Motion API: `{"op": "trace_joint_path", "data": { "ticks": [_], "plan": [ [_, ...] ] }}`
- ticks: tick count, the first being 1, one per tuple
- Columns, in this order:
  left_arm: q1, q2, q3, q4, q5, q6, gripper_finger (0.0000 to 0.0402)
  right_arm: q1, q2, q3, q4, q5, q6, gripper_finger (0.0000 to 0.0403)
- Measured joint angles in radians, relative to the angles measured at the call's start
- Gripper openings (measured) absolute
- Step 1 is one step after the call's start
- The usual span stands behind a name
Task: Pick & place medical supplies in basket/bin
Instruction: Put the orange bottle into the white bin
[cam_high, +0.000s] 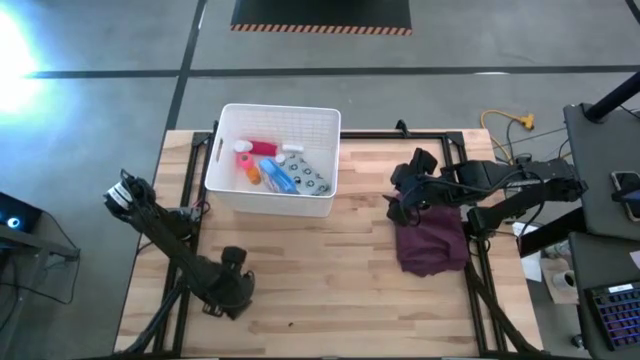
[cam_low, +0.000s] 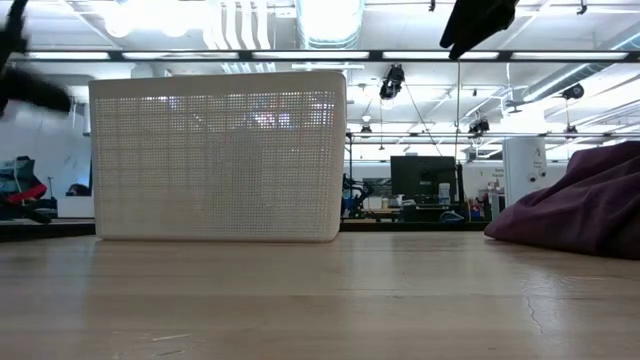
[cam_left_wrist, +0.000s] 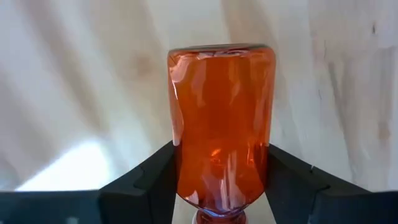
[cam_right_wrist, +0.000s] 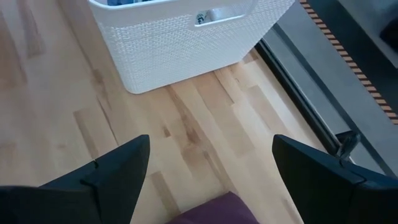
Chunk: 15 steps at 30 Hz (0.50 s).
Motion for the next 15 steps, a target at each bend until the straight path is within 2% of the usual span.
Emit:
{"op": "trace_joint_path", "data": {
  "ticks": [6, 10, 12, 15],
  "plan": [
    [0.106, 0.0, 0.341, -0.284, -0.112, 0.0, 0.0183, 0.0, -0.001, 0.0, 0.001, 0.023, -0.006, 0.0329],
    [0.24, 0.0, 0.588, -0.489, -0.338, 0.012, 0.0182, 0.001, -0.001, 0.002, 0.007, 0.023, -0.027, 0.0329],
    [0.339, -0.006, 0.699, -0.526, -0.45, 0.085, 0.0182, 0.003, -0.004, 0.002, 0.008, 0.022, -0.032, 0.0329],
    [0.532, -0.035, 0.832, -0.464, -0.51, 0.29, 0.0181, 0.004, -0.007, 0.002, 0.013, 0.021, -0.032, 0.0329]
  ]
}}
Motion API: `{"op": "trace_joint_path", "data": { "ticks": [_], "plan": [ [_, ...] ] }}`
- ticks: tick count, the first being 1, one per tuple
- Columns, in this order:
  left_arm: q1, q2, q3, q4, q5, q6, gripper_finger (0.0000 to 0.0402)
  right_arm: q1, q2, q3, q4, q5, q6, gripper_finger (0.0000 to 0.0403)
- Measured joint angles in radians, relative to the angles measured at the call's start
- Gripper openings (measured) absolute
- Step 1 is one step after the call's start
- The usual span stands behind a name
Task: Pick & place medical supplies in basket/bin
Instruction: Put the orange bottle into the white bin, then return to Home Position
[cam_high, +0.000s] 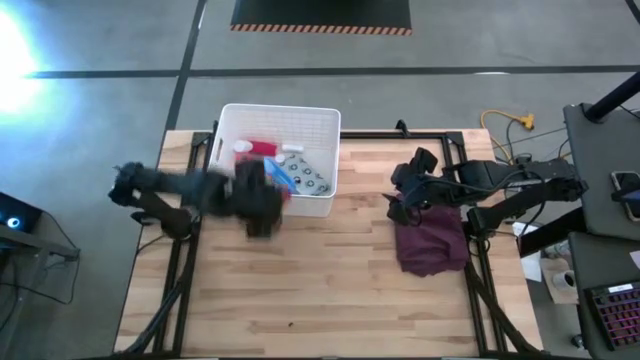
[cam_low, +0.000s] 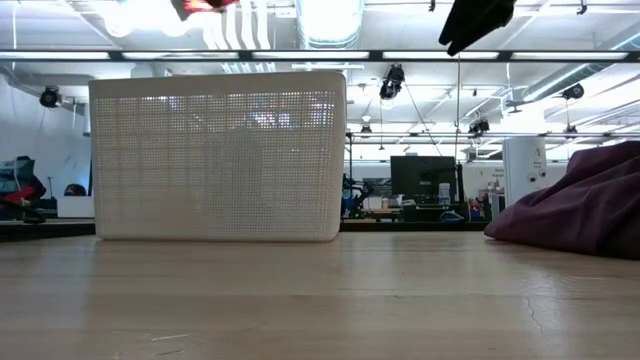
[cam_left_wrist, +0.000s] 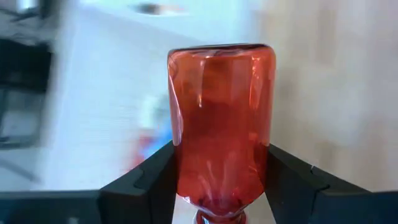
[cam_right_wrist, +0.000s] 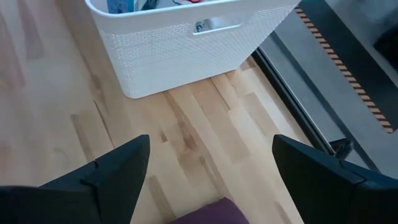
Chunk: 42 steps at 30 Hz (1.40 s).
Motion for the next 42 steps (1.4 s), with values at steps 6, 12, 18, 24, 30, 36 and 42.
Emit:
{"op": "trace_joint_path", "data": {
  "ticks": [6, 12, 18, 24, 30, 36, 42],
  "plan": [
    [0.497, 0.0, 0.117, 0.076, 0.143, 0.281, 0.0182, 0.035, -0.003, 0.002, 0.007, -0.002, 0.043, 0.0329],
    [0.722, 0.005, 0.052, 0.178, 0.253, 0.291, 0.0209, 0.065, -0.002, 0.002, 0.005, -0.002, 0.103, 0.0329],
    [0.728, 0.004, 0.021, 0.186, 0.233, 0.32, 0.0272, 0.065, -0.001, 0.001, 0.002, -0.002, 0.11, 0.0329],
    [0.622, -0.021, 0.103, 0.103, 0.225, 0.174, 0.03, 0.065, -0.001, -0.001, -0.01, -0.003, 0.108, 0.0329],
    [0.266, -0.116, 0.195, 0.117, 0.143, -0.008, 0.0292, 0.057, 0.0, 0.024, -0.022, -0.082, 0.217, 0.0329],
    [-0.046, -0.183, 0.244, 0.182, -0.095, -0.363, 0.0292, 0.053, -0.003, 0.097, -0.036, -0.06, 0.426, 0.0329],
    [-0.11, -0.225, 0.066, 0.328, -0.061, -0.206, 0.0292, 0.059, -0.063, 0.086, 0.153, -0.191, 0.169, 0.0329]
  ]
}}
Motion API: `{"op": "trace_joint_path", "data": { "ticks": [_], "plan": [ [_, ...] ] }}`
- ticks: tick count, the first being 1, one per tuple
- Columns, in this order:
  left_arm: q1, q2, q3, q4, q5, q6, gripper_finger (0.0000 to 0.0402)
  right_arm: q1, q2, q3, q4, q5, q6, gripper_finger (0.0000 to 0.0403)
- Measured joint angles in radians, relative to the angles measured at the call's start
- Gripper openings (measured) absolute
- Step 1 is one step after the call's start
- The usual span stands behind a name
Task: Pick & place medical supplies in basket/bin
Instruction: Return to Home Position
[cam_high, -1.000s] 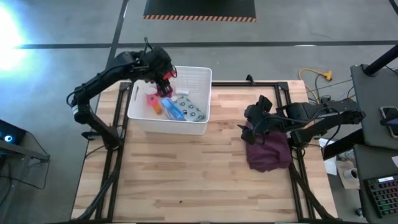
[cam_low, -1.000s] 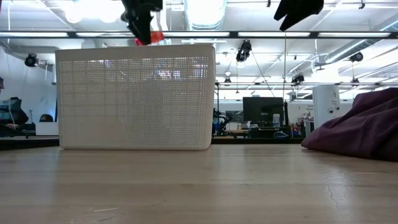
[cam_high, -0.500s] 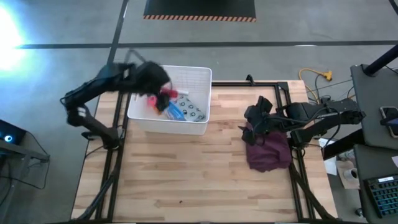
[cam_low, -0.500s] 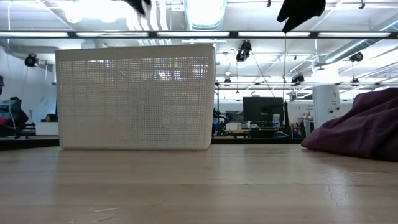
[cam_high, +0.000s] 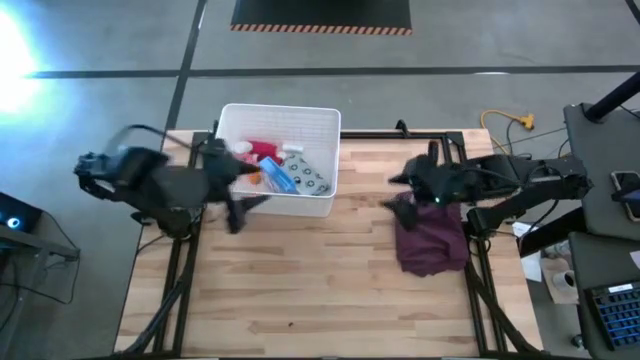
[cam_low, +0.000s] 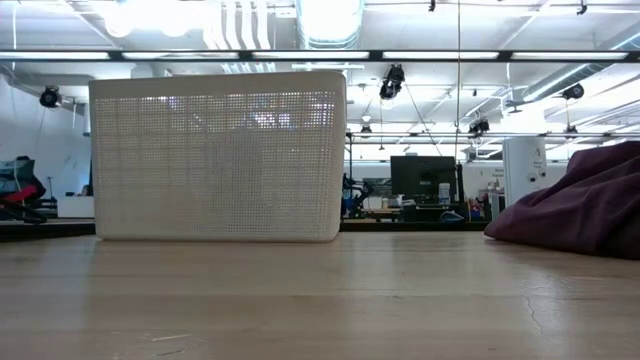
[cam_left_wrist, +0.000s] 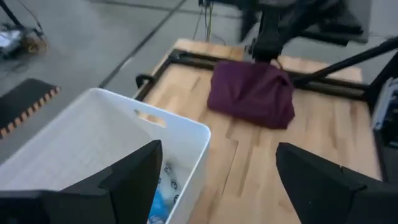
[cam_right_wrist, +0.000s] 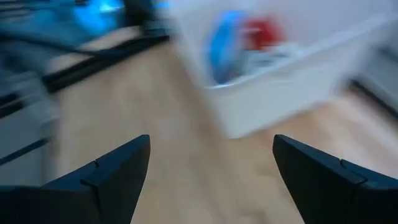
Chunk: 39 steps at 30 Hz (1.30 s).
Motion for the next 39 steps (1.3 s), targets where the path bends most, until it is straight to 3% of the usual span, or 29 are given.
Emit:
{"op": "trace_joint_path", "data": {
  "ticks": [3, 7, 13, 16, 20, 25, 31, 34, 39],
  "plan": [
    [0.042, -0.057, -0.206, 0.237, 0.089, 0.08, 0.0292, -0.027, -0.048, -0.081, 0.119, -0.175, -0.055, 0.0329],
    [0.141, -0.2, -0.52, 0.635, 0.332, 0.155, 0.0292, -0.067, -0.146, -0.234, 0.252, -0.322, -0.069, 0.0329],
    [0.347, -0.487, -0.884, 0.893, 0.596, 0.127, 0.0292, -0.08, -0.393, -0.446, 0.297, -0.339, -0.099, 0.0329],
    [0.419, -0.635, -1.026, 0.974, 0.693, 0.123, 0.0292, -0.086, -0.526, -0.504, 0.226, -0.315, -0.036, 0.0329],
    [0.446, -0.81, -1.181, 1.04, 0.704, 0.095, 0.0292, -0.088, -0.682, -0.569, 0.153, -0.263, 0.147, 0.0329],
    [0.446, -1.037, -1.34, 1.079, 0.65, 0.084, 0.0292, -0.072, -0.86, -0.679, 0.356, -0.324, -0.18, 0.0329],
    [0.446, -1.268, -1.491, 1.093, 0.654, 0.048, 0.0292, -0.073, -1.065, -0.838, 0.567, -0.402, -0.346, 0.0329],
    [0.446, -1.29, -1.55, 1.071, 0.656, 0.049, 0.0292, -0.073, -1.157, -0.931, 0.629, -0.41, -0.351, 0.0329],
    [0.447, -1.229, -1.578, 1.118, 0.646, 0.065, 0.0292, -0.073, -1.13, -1.034, 0.705, -0.405, -0.34, 0.0329]
  ]
}}
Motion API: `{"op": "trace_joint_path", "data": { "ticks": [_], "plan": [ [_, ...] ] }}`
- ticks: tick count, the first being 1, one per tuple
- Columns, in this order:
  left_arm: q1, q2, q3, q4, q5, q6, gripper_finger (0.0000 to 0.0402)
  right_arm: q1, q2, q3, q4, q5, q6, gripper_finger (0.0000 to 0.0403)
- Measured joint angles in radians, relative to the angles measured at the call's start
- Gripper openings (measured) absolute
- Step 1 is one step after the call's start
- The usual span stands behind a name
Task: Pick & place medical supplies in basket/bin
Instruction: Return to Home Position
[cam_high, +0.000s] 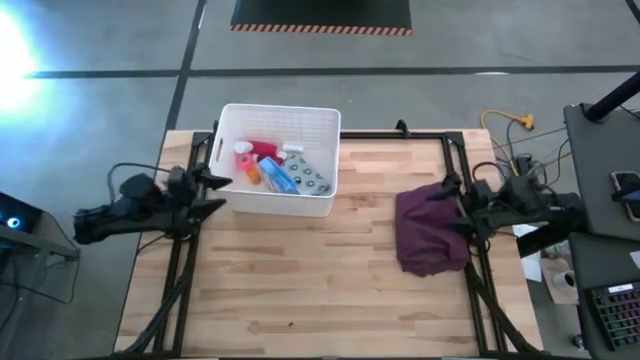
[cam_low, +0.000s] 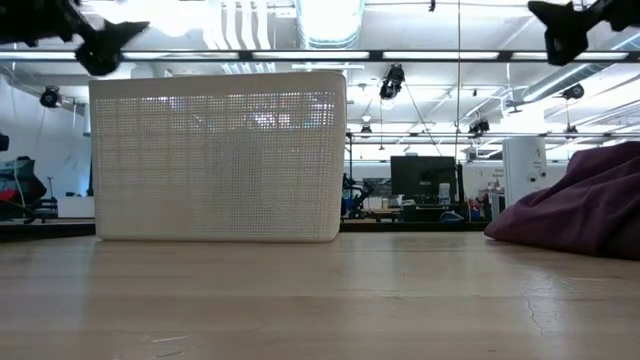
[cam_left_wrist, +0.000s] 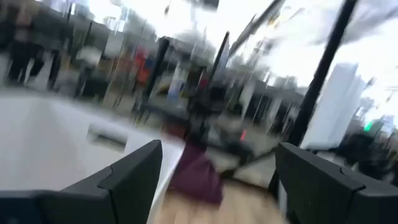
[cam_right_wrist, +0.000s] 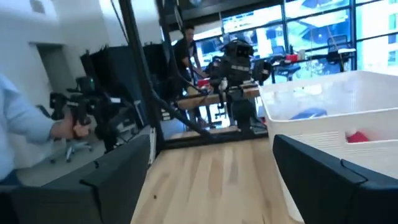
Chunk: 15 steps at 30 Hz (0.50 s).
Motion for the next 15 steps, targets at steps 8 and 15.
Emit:
{"op": "trace_joint_path", "data": {
  "ticks": [8, 15],
  "plan": [
    [0.0, -0.036, -0.078, 0.016, 0.009, -0.031, 0.0292, 0.0, -0.028, -0.205, 0.21, -0.001, -0.014, 0.0329],
    [0.0, -0.061, -0.164, 0.049, 0.008, -0.041, 0.0292, -0.001, -0.028, -0.302, 0.299, 0.102, -0.031, 0.0329]
  ]
}}
